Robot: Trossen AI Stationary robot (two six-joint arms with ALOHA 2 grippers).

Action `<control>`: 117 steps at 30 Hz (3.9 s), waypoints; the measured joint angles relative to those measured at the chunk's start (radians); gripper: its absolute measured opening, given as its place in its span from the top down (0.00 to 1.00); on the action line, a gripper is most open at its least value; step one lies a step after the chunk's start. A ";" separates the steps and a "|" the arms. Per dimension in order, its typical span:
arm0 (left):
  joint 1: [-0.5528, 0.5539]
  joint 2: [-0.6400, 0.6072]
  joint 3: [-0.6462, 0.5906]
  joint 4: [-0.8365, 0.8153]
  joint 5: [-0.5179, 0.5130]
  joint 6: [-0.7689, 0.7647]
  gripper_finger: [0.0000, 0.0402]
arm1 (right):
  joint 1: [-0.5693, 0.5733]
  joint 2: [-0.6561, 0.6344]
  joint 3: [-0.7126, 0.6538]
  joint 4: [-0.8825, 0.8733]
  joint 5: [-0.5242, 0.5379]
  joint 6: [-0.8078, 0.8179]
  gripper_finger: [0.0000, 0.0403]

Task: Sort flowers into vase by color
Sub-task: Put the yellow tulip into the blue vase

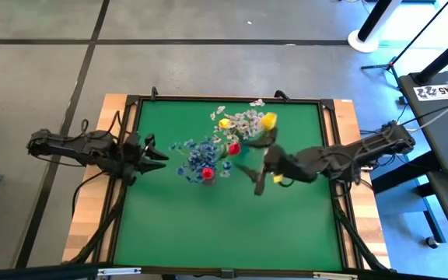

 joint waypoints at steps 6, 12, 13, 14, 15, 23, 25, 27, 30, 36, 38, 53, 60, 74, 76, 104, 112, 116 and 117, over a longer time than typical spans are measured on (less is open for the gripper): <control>0.000 -0.010 0.000 -0.016 0.028 -0.002 0.67 | 0.009 -0.019 0.002 -0.067 0.240 -0.005 0.35; 0.000 -0.009 0.000 -0.016 0.029 -0.004 0.67 | -0.036 0.052 0.001 -0.137 0.212 0.096 0.39; 0.000 -0.009 0.000 -0.017 0.029 -0.004 0.67 | -0.045 0.071 0.001 -0.137 0.197 0.103 0.40; 0.000 -0.009 0.000 -0.016 0.029 -0.004 0.67 | -0.049 0.090 0.001 -0.136 0.189 0.109 0.40; 0.000 -0.009 0.000 -0.017 0.029 -0.004 0.67 | -0.051 0.107 0.001 -0.142 0.183 0.121 0.41; 0.000 -0.009 0.000 -0.059 0.033 -0.006 0.67 | -0.010 0.124 -0.001 -0.099 0.146 0.085 0.41; 0.000 -0.009 0.000 -0.076 0.033 -0.006 0.67 | 0.026 0.088 -0.001 -0.071 0.162 0.043 0.41; 0.000 -0.009 0.000 -0.086 0.033 -0.006 0.67 | 0.064 0.043 0.000 -0.073 0.190 0.017 0.41; 0.000 -0.008 0.000 -0.095 0.037 -0.006 0.67 | 0.131 -0.016 0.000 -0.148 0.247 0.022 0.41; -0.001 -0.008 0.000 -0.094 0.040 -0.006 0.67 | 0.251 -0.084 0.000 -0.561 0.373 0.432 0.41; -0.001 -0.009 0.000 -0.093 0.040 -0.006 0.67 | 0.267 -0.083 0.000 -0.795 0.359 0.713 0.41; -0.001 -0.009 0.000 -0.064 0.040 -0.005 0.67 | -0.059 -0.025 -0.611 -0.925 -0.043 1.644 0.41; -0.001 -0.008 0.000 -0.080 0.040 0.001 0.67 | -0.385 -0.025 -0.727 -0.689 -0.074 1.475 0.41; -0.001 -0.009 0.000 -0.095 0.133 0.026 0.67 | -0.515 -0.024 -0.736 -0.580 -0.275 1.348 0.74; -0.001 -0.009 0.000 -0.094 0.134 0.021 0.67 | -0.515 -0.024 -0.736 -0.576 -0.282 1.331 0.81; -0.001 -0.008 -0.001 -0.062 -0.016 -0.076 0.67 | 0.200 -0.213 -0.734 0.746 0.415 0.310 0.99; -0.001 -0.008 -0.001 -0.051 -0.017 0.019 0.67 | 0.044 0.010 -0.734 1.528 0.229 -0.273 1.00; -0.001 -0.008 -0.001 -0.051 -0.016 0.015 0.67 | -0.068 0.050 -0.724 1.542 0.080 -0.329 1.00; -0.001 -0.009 -0.001 -0.051 -0.015 0.000 0.67 | -0.086 0.054 -0.715 1.552 0.053 -0.330 1.00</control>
